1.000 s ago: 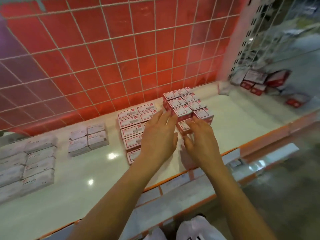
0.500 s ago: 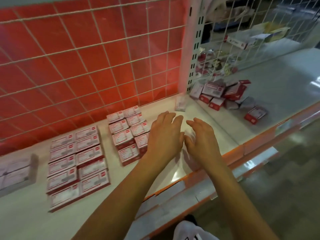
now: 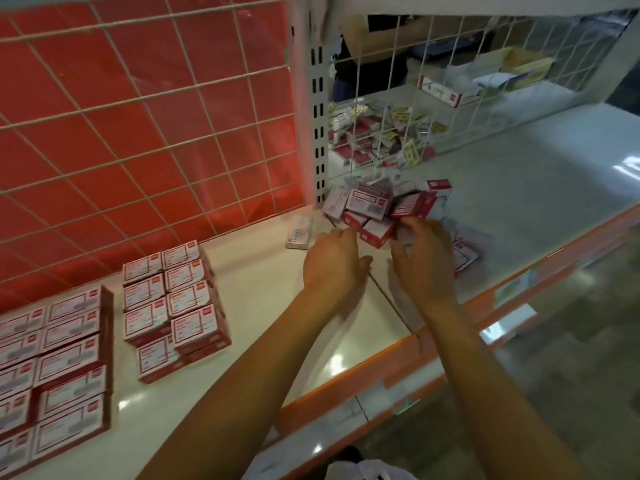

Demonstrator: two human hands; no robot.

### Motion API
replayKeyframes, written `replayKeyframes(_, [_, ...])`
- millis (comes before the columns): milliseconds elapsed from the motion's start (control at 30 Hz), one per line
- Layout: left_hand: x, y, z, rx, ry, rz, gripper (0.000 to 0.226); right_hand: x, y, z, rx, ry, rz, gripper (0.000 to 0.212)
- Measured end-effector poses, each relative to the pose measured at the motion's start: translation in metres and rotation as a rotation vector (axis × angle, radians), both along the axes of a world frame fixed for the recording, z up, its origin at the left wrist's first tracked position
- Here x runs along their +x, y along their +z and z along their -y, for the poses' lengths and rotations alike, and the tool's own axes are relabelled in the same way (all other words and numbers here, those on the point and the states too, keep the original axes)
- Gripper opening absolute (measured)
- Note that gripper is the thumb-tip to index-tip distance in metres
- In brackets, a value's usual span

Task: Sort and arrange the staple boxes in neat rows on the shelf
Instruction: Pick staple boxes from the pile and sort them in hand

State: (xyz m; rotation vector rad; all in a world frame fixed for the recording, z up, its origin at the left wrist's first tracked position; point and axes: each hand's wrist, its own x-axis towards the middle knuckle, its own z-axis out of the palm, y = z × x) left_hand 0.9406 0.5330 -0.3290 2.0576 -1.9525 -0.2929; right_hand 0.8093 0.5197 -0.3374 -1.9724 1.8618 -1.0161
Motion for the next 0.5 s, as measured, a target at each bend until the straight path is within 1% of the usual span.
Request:
replayKeyframes(100, [-0.012, -0.006, 0.016, -0.014, 0.001, -0.004, 0.048, -0.005, -0.001, 0.012, -0.019, -0.070, 0.085, 0.035])
replayKeyframes(167, [-0.016, -0.010, 0.025, -0.021, 0.006, -0.033, 0.042, -0.005, 0.000, 0.017, -0.041, -0.108, 0.157, 0.044])
replayKeyframes(233, [-0.018, -0.013, 0.033, -0.015, 0.022, -0.060, 0.035, -0.007, 0.002, 0.022, -0.038, -0.107, 0.174, 0.058])
replayKeyframes(300, [-0.021, -0.014, 0.039, -0.011, 0.057, -0.109, 0.038, -0.009, 0.003, 0.030, 0.008, -0.099, 0.159, 0.067])
replayKeyframes(333, [-0.023, -0.014, 0.041, -0.016, 0.077, -0.144, 0.042, -0.010, 0.003, 0.035, 0.033, -0.102, 0.154, 0.065])
replayKeyframes(400, [-0.028, -0.012, 0.042, -0.042, 0.104, -0.201, 0.046, -0.011, 0.002, 0.040, 0.043, -0.098, 0.148, 0.052])
replayKeyframes(433, [-0.030, -0.013, 0.043, -0.052, 0.109, -0.212, 0.047, -0.011, 0.002, 0.041, 0.037, -0.097, 0.151, 0.046])
replayKeyframes(500, [-0.031, -0.014, 0.042, -0.059, 0.115, -0.213, 0.045, -0.010, -0.001, 0.041, 0.033, -0.096, 0.178, 0.042])
